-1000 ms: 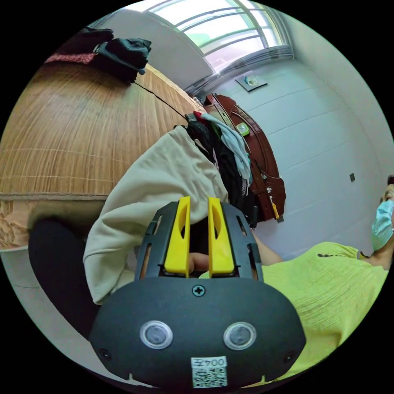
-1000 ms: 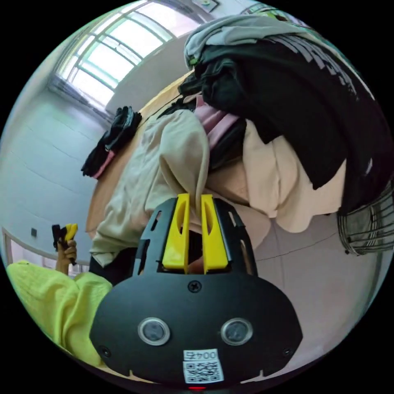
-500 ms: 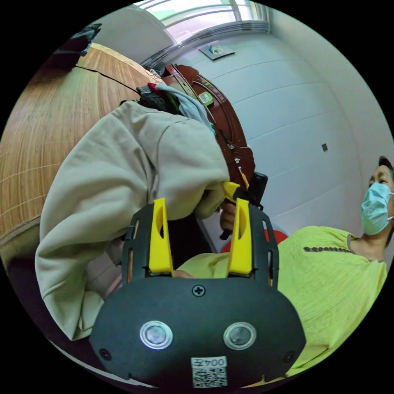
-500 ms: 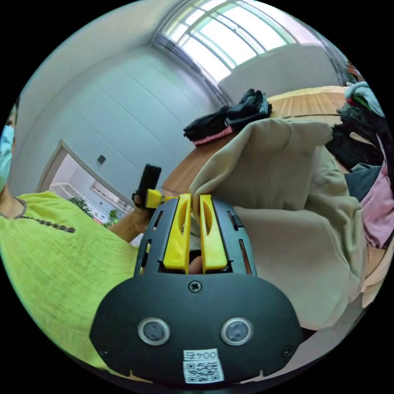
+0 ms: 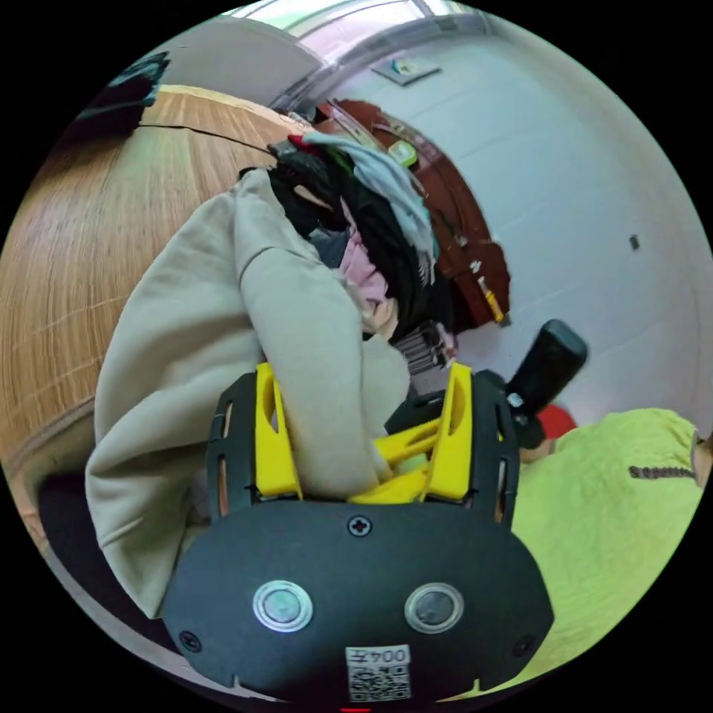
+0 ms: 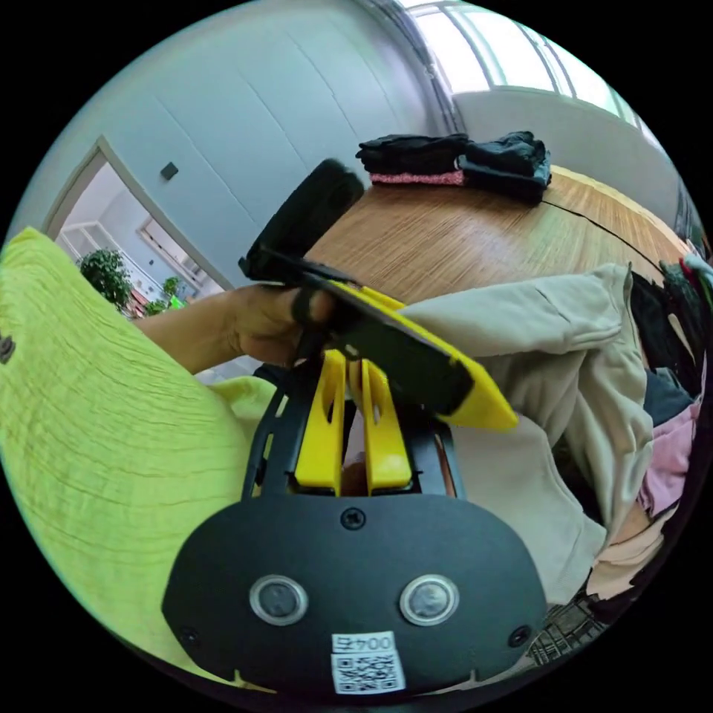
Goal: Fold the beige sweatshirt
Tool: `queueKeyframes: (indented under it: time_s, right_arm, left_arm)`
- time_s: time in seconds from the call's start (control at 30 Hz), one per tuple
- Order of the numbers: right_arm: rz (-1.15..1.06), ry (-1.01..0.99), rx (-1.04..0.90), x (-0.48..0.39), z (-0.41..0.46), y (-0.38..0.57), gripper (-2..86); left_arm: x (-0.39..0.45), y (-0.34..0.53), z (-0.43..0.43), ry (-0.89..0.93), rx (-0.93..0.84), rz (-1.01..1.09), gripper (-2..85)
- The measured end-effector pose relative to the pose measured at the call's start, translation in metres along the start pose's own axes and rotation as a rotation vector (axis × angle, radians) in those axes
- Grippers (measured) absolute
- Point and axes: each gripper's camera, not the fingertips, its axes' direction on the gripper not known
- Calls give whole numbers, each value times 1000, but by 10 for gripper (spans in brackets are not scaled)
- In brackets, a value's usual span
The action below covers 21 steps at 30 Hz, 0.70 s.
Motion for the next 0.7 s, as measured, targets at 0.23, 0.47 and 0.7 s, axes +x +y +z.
queueKeyframes:
  time_s: [0.23, 0.47, 0.7]
  right_arm:
    - [22, -3, 85, 3, -17, 5, 33]
    - [323, 36, 339, 85, -89, 39, 80]
    - [430, 345, 221, 207, -100, 24, 142]
  left_arm:
    - [-30, 9, -23, -116, 149, -123, 62]
    - [-45, 35, -157, -289, 376, -163, 63]
    - [-81, 68, -192, -345, 415, -266, 66]
